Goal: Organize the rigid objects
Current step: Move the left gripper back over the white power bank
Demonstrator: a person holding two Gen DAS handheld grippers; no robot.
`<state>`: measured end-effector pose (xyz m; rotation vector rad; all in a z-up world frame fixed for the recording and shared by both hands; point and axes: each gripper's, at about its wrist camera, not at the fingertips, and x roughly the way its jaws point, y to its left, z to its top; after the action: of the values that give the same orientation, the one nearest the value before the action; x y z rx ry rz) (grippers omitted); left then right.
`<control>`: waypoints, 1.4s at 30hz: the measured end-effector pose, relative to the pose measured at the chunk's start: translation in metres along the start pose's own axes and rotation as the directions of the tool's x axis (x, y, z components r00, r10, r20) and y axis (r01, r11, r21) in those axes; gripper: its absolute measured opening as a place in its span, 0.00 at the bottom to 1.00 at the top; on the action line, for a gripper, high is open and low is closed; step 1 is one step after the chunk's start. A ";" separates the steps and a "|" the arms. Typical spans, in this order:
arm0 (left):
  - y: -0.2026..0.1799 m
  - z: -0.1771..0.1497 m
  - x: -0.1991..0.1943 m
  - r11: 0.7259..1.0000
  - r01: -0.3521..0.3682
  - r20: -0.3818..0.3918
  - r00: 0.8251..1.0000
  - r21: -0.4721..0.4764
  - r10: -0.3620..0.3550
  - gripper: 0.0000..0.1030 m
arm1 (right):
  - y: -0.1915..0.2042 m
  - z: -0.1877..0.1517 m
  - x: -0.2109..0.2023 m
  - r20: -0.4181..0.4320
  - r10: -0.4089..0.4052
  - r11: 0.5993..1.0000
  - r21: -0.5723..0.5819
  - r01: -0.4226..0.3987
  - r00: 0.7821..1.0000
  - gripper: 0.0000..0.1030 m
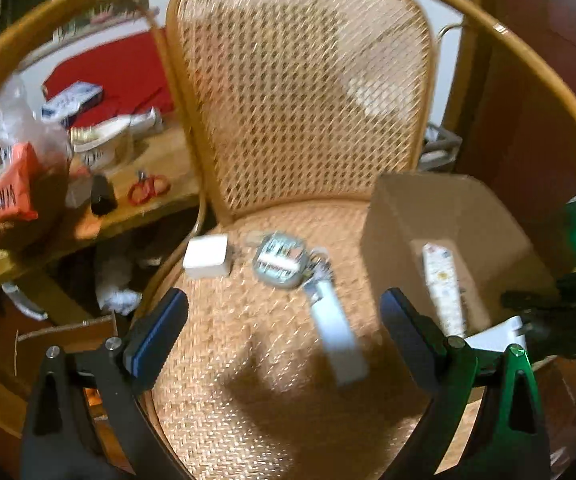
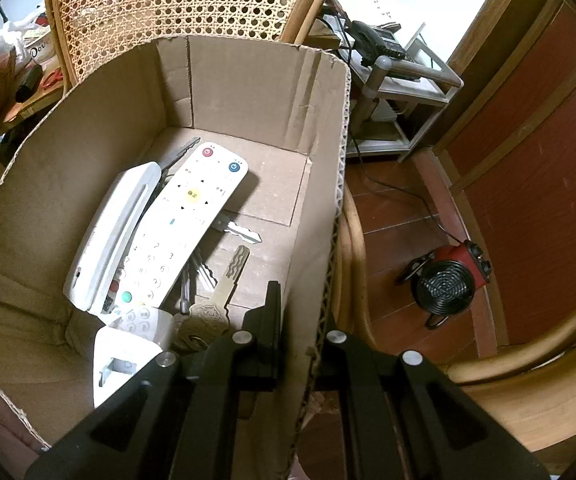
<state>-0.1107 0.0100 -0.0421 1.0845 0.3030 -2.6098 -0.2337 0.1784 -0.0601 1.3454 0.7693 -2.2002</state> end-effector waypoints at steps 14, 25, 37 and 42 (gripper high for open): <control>0.004 -0.012 0.079 0.998 0.066 -0.223 0.973 -0.003 -0.065 0.93 | 0.000 0.001 0.000 -0.001 0.001 1.000 0.000 -0.001 1.000 0.08; 0.003 -0.016 0.094 0.994 0.100 -0.258 0.960 -0.042 -0.107 0.93 | -0.001 0.001 0.000 -0.001 0.001 1.000 0.000 -0.001 1.000 0.08; 0.006 -0.020 0.105 0.984 0.143 -0.322 0.931 -0.105 -0.170 0.93 | -0.001 0.002 0.000 -0.002 0.000 1.000 -0.001 0.000 1.000 0.08; -0.007 -0.025 0.111 0.999 0.017 -0.345 0.939 0.033 -0.005 0.95 | -0.001 0.002 0.000 -0.001 0.002 1.000 0.000 -0.002 1.000 0.08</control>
<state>-0.1712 0.0034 -0.1383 1.5584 0.3392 -2.4313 -0.2354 0.1778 -0.0589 1.3470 0.7688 -2.1978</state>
